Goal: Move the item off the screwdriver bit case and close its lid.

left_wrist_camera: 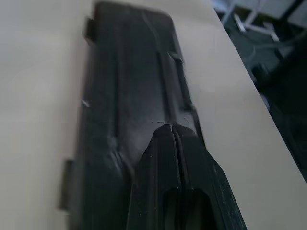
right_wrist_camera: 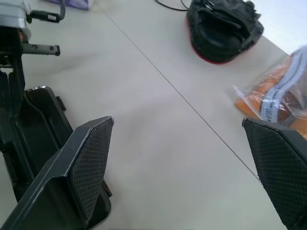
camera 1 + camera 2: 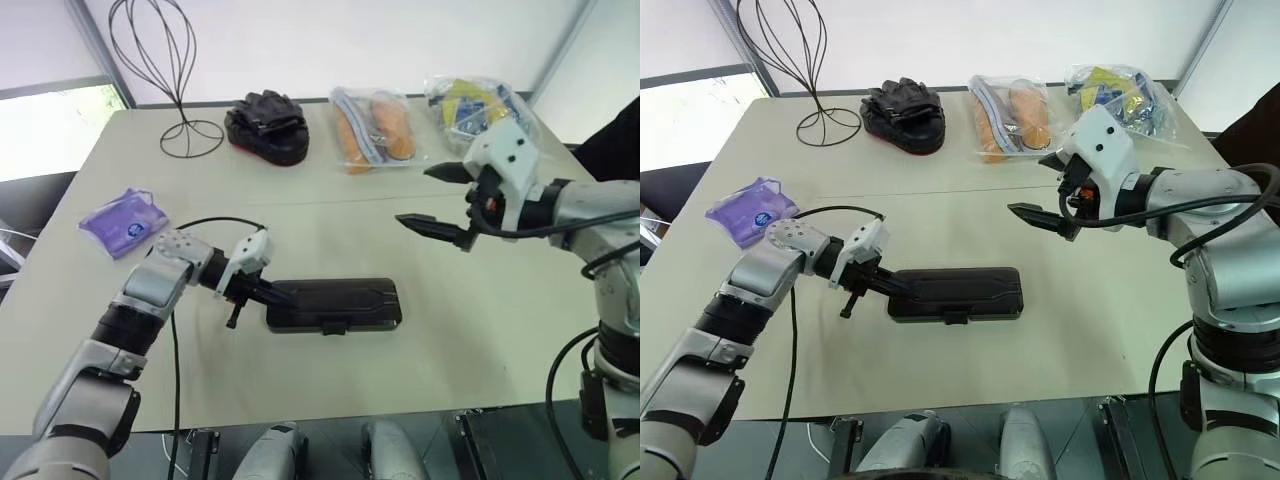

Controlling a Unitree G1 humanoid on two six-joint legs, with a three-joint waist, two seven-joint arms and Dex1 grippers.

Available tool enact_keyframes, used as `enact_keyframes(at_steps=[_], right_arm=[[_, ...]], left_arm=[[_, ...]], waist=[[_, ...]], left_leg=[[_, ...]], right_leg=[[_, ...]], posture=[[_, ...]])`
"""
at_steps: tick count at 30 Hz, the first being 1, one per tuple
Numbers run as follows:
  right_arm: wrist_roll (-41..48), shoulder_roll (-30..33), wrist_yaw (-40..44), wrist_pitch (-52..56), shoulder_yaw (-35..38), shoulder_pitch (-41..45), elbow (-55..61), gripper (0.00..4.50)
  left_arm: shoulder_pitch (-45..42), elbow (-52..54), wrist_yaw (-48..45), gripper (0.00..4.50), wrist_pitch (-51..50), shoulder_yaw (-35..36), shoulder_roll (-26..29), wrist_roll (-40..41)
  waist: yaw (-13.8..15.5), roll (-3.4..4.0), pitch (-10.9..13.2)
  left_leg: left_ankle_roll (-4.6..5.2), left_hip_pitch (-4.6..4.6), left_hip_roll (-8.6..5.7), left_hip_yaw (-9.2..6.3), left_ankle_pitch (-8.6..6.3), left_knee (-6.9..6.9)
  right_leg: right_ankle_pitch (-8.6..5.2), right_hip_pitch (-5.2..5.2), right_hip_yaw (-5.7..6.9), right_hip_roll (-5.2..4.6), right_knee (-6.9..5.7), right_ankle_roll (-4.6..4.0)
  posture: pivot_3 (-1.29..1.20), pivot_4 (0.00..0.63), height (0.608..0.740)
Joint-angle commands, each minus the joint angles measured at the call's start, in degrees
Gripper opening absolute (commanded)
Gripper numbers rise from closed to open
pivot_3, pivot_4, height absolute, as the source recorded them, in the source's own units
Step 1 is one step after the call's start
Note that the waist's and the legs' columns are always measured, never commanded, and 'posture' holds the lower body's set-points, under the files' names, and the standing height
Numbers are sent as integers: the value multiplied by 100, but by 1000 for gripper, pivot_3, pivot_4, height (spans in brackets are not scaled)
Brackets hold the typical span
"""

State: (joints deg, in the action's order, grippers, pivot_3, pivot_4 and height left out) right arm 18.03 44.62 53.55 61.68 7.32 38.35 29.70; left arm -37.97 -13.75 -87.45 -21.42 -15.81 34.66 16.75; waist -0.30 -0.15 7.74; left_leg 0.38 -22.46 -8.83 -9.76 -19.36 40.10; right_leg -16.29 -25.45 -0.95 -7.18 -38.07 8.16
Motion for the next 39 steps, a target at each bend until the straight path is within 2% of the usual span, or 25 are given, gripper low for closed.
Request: enact_keyframes(at_steps=[1, 4, 7, 10, 13, 14, 18, 23, 31, 39], right_arm=[[356, -7, -98, 7, -174, -186, 457, 4439], [690, -75, -67, 101, -759, -638, 1028, 4439], [755, -248, -206, -128, -1263, -938, 1201, 3590], [753, -493, -444, -237, -1470, -1051, 1009, 2054], [654, -409, -437, -383, -1946, -1265, 990, 425], [672, -400, -444, -386, -2037, -1303, 1007, 71], [937, -567, -588, -157, -2209, -1457, 1170, 71], [802, -791, -1046, -117, -2590, -1672, 1160, 71], [425, -912, -1527, -291, -3036, -1754, 878, 71], [-266, -762, -1796, -630, -3330, -1632, 329, 71]], left_arm=[[-1123, -626, 1010, 0, -437, 1125, -589, 688], [-2031, -1459, 1564, 0, -403, 1727, -790, 877], [-2124, -1963, 1434, 0, 359, 1333, -845, 280], [-2120, -2626, 1269, 0, 1277, 935, -975, -299], [-2350, -3679, 1163, 0, 1839, 842, -1225, -560], [-2426, -3968, 1117, 0, 2007, 794, -1271, -665], [-2729, -4864, 963, 0, 2553, 569, -1505, -1139], [-2955, -5397, 598, 0, 2869, 370, -1764, -1581], [-3015, -5569, -32, 0, 2840, 284, -1986, -1911], [-2653, -5533, -220, 0, 3419, -172, -2209, -2506]], waist=[[94, -11, 6], [94, -28, 8], [-3, -15, -2], [-50, -15, -2], [-36, -29, 6], [-38, -30, 7], [-23, -33, 6], [-42, -38, 3], [-48, -38, 3], [-48, -40, 2]], left_leg=[[1, -1, -5, -2, 0, 6], [1, -10, -11, -7, 1, 23], [1, 3, -13, 5, 0, 1], [2, 9, -25, 8, 0, -2], [3, 5, -28, 7, 1, 9], [3, 1, -29, 3, 1, 12], [4, -2, -34, 1, 1, 12], [7, -3, -37, 0, -1, 17], [7, -2, -36, 1, -1, 17], [8, -2, -38, 0, -2, 21]], right_leg=[[0, 2, 1, -2, 0, 0], [0, 2, 3, -8, -4, 0], [0, 1, 2, -22, -8, 1], [0, 3, 6, -34, -8, 1], [0, 2, 13, -33, -8, 2], [0, 1, 18, -33, -8, 2], [0, 1, 18, -40, -8, 2], [0, 4, 19, -42, -9, 2], [0, 1, 19, -40, -13, 2], [0, 3, 21, -41, -14, 2]], posture=[[0, 150, 740], [0, 150, 740], [0, 150, 740], [0, 150, 740], [0, 150, 740], [0, 150, 740], [0, 150, 740], [0, 150, 740], [0, 150, 740], [0, 150, 740]])
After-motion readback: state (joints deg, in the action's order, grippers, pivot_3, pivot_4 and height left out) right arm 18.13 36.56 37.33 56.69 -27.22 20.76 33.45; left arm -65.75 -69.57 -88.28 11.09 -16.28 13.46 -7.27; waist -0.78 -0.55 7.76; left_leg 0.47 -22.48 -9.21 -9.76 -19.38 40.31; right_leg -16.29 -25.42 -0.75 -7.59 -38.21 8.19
